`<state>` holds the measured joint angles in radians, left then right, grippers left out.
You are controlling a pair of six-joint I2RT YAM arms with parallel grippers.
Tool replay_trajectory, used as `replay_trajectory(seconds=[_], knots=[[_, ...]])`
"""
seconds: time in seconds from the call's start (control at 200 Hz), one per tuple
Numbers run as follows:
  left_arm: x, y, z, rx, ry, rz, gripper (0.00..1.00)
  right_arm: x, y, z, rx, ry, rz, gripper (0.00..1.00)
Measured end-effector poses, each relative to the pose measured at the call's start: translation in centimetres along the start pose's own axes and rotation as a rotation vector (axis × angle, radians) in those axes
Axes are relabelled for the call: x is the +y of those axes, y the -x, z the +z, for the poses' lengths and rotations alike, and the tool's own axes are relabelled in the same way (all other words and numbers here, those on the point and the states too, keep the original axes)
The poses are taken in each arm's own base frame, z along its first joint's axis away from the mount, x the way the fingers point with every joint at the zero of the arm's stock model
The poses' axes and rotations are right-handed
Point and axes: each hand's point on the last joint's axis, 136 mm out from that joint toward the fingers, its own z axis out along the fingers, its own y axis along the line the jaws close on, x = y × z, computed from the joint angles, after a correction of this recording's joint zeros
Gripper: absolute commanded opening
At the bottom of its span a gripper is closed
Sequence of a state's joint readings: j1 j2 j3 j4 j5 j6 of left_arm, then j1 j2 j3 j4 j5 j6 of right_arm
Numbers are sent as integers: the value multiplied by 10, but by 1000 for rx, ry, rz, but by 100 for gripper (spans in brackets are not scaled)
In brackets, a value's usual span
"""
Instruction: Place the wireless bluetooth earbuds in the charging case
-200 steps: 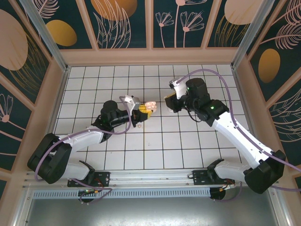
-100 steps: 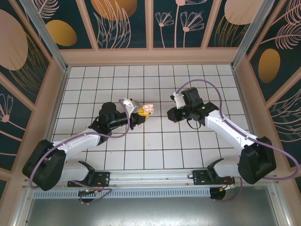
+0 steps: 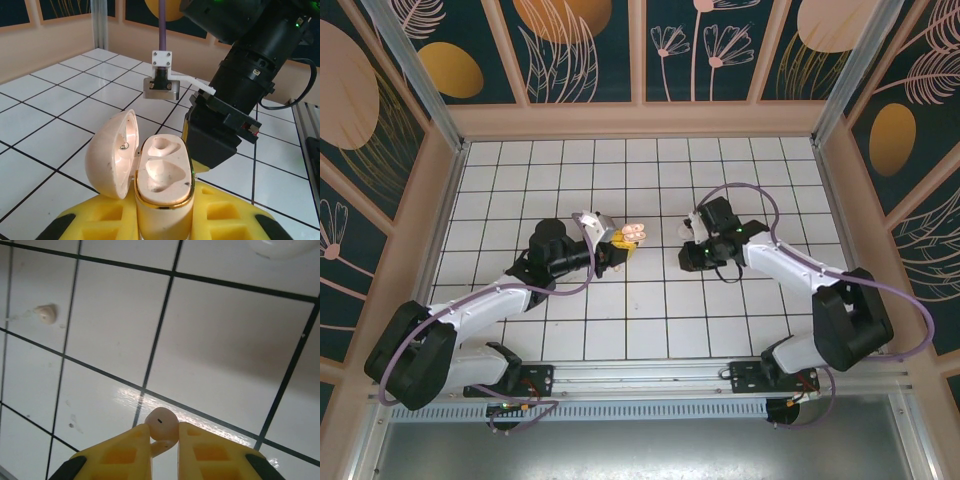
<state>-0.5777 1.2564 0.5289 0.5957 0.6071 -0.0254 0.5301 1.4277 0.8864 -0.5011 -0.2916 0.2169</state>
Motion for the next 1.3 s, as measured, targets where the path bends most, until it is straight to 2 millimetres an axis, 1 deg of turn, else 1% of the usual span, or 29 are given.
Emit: replay_trajectory(seconds=[0.195, 0.335, 0.796, 0.886, 0.971, 1.076, 1.161, 1.301], knots=[[1, 0, 0, 2, 5, -1, 19, -12, -15, 15, 78, -53, 19, 18], [1, 0, 0, 2, 7, -1, 19, -15, -27, 26, 134, -81, 17, 18], [1, -1, 0, 2, 8, -1, 19, -30, -47, 40, 228, -143, 55, 20], [1, -1, 0, 2, 8, -1, 19, -30, -47, 40, 229, -145, 61, 22], [2, -1, 0, 3, 11, 2, 19, -30, -47, 40, 232, -147, 65, 26], [2, -1, 0, 5, 12, 3, 19, -33, -49, 42, 244, -161, 72, 29], [2, -2, 0, 8, 12, 2, 19, -35, -52, 43, 255, -170, 81, 34], [2, -3, 0, 11, 12, 0, 19, -35, -50, 40, 257, -178, 94, 36]])
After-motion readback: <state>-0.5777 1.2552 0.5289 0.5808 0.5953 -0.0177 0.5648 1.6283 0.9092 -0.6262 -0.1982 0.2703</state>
